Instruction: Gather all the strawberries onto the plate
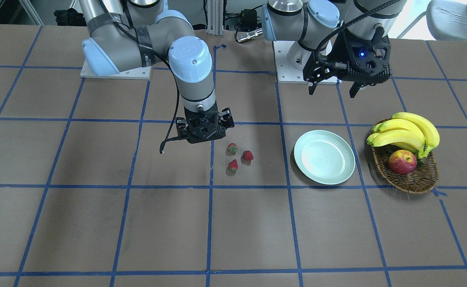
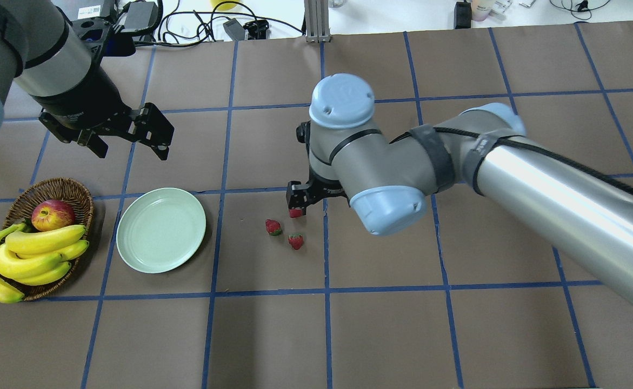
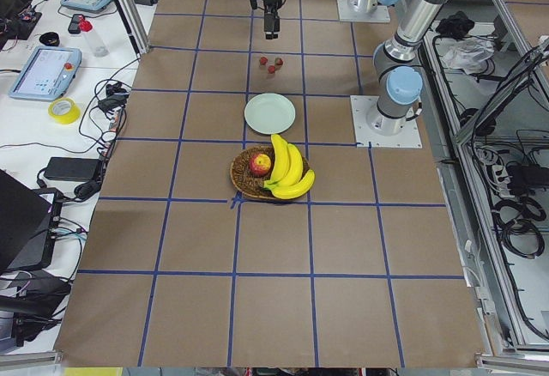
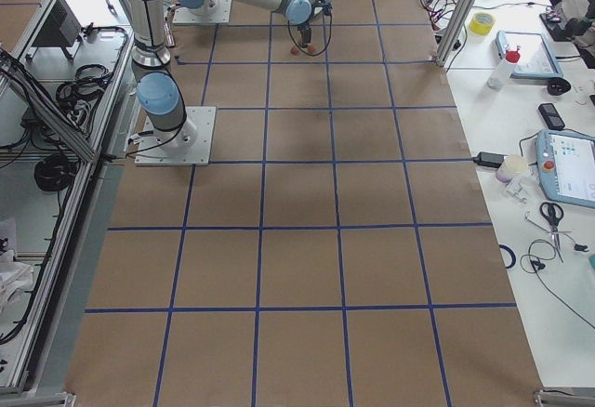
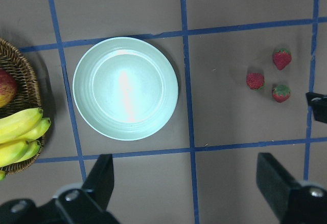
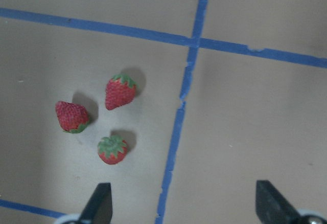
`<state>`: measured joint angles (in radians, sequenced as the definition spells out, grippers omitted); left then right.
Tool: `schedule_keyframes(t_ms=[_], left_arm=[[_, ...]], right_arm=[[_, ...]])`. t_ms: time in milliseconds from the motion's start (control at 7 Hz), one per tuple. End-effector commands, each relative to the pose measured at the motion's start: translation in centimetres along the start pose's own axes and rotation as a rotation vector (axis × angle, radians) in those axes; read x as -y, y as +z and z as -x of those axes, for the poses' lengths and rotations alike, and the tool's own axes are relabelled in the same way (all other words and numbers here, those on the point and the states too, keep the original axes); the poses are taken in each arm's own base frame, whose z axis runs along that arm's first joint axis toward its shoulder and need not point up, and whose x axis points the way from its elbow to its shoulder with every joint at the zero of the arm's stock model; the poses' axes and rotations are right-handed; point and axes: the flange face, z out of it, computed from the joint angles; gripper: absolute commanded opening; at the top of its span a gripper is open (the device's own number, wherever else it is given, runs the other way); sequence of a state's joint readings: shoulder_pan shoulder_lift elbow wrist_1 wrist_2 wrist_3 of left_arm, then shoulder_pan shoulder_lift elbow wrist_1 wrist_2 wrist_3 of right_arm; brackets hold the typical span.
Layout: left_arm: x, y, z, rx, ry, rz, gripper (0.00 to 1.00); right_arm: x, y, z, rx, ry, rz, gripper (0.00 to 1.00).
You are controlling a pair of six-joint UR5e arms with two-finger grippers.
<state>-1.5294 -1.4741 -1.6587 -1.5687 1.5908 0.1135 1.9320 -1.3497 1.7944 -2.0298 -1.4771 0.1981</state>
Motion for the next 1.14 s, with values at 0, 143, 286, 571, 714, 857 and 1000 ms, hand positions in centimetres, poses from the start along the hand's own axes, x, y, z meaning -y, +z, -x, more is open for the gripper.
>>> schedule_keyframes(t_ms=[0, 143, 286, 571, 714, 857, 1000], left_arm=[[-0.2, 0.5, 0.0, 0.000, 0.000, 0.009, 1.00], [-0.3, 0.6, 0.0, 0.000, 0.000, 0.011, 1.00], [-0.3, 0.7, 0.0, 0.000, 0.000, 0.013, 1.00], [-0.3, 0.7, 0.0, 0.000, 0.000, 0.013, 1.00], [-0.3, 0.7, 0.0, 0.000, 0.000, 0.014, 1.00], [-0.3, 0.8, 0.0, 0.000, 0.002, 0.016, 1.00], [-0.3, 0.8, 0.0, 0.000, 0.002, 0.016, 1.00]], right_arm=[[1.9, -9.8, -4.8, -0.063, 0.028, 0.007, 1.00], [3.2, -14.0, -5.8, -0.069, 0.036, -0.017, 1.00], [4.2, -17.9, -7.5, -0.069, 0.071, -0.046, 1.00], [4.0, -20.3, -8.9, -0.089, 0.030, -0.078, 1.00], [4.0, -20.4, -9.2, -0.093, 0.030, -0.083, 1.00], [3.8, -21.2, -10.4, -0.105, 0.009, -0.088, 1.00], [3.7, -22.6, -13.5, -0.103, 0.035, -0.105, 1.00]])
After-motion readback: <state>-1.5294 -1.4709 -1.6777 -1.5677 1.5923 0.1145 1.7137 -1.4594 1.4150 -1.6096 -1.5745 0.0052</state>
